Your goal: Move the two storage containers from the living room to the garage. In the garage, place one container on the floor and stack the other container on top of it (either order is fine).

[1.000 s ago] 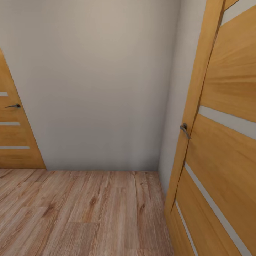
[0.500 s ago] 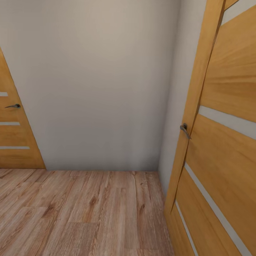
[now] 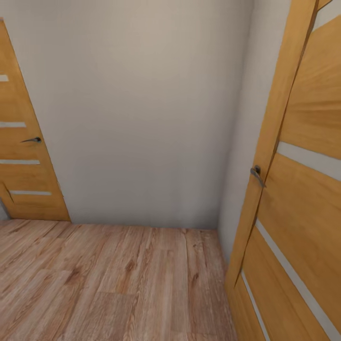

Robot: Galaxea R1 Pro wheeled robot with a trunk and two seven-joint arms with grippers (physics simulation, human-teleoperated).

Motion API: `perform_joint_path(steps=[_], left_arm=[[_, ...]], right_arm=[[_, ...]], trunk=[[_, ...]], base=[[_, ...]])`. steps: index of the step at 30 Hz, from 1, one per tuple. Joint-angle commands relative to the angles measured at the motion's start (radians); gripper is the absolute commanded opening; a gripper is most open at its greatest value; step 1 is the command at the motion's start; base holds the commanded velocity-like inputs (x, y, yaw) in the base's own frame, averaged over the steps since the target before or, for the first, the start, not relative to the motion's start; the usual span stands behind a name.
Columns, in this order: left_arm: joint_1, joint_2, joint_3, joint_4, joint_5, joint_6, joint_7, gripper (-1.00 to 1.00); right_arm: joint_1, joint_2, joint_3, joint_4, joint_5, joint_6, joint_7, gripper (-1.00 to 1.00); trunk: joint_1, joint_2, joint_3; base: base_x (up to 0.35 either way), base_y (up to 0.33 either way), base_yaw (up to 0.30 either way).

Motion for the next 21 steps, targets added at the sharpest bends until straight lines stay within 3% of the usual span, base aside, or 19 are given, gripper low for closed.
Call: perform_joint_path(steps=[1,8,16,21], left_arm=[[0.000,0.000,0.000,0.000,0.006,-0.001,0.000,1.00],[0.000,0.000,0.000,0.000,0.006,-0.001,0.000,1.00],[0.000,0.000,0.000,0.000,0.006,-0.001,0.000,1.00],[0.000,0.000,0.000,0.000,0.006,-0.001,0.000,1.00]], right_arm=[[-0.001,0.000,0.009,0.002,-0.009,-0.005,0.000,1.00],[-0.001,0.000,0.009,0.002,-0.009,-0.005,0.000,1.00],[-0.001,-0.001,0.009,0.002,-0.009,-0.005,0.000,1.00],[-0.001,-0.001,0.009,0.002,-0.009,-0.005,0.000,1.00]], trunk=[[0.000,0.000,-0.001],[0.000,0.000,-0.001],[0.000,0.000,-0.001],[0.000,0.000,-0.001]], base=[[0.000,0.000,0.168],[0.007,0.000,0.050],[0.245,0.000,0.001],[0.083,0.000,0.000]])
